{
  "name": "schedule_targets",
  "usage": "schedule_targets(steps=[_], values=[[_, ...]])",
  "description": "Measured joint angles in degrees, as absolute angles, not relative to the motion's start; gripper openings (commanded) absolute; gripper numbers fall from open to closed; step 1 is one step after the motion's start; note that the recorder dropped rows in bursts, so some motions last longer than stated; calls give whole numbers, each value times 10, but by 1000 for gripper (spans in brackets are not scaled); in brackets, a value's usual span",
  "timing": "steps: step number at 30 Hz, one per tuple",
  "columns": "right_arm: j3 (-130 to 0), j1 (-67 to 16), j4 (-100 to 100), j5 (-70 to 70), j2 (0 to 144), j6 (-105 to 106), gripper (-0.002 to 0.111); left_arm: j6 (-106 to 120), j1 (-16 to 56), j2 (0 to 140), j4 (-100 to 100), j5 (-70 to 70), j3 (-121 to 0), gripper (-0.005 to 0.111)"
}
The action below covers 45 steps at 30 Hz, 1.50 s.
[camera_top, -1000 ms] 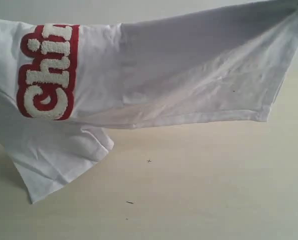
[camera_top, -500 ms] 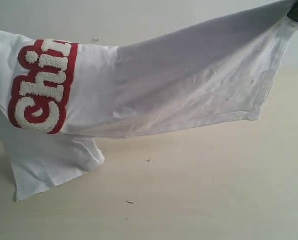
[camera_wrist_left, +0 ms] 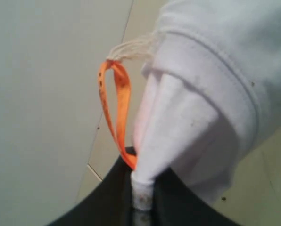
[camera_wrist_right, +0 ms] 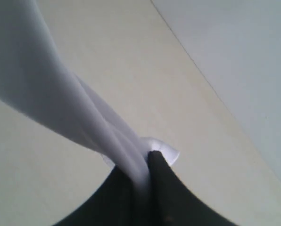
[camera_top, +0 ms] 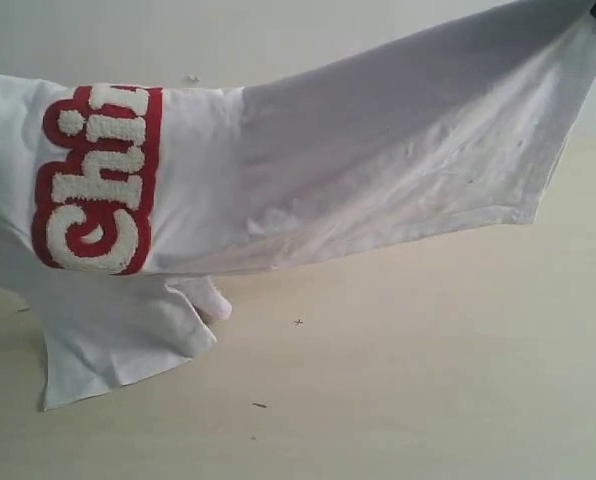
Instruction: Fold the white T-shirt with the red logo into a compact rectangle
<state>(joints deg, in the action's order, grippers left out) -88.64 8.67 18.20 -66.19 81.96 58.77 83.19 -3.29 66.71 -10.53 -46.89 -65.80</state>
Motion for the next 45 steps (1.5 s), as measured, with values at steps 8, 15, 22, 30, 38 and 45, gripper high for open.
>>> schedule_targets(steps=[8,15,22,30,38,45], values=[[-886,87,191,-662,791,536,0,829,-33,636,-105,-502,-658,0],[-889,87,141,-686,835,428,0,814,-33,700,-105,-562,-698,0],[-889,87,101,-697,994,402,0,812,-33,857,-105,-558,-712,0],[-889,87,68,-395,1105,381,1,813,-33,1009,-112,-262,-713,0],[-889,83,103,-217,1182,426,42,822,-33,1125,-115,-49,-716,44],[-966,84,101,-214,1186,274,34,779,-34,1125,-171,141,-717,72]])
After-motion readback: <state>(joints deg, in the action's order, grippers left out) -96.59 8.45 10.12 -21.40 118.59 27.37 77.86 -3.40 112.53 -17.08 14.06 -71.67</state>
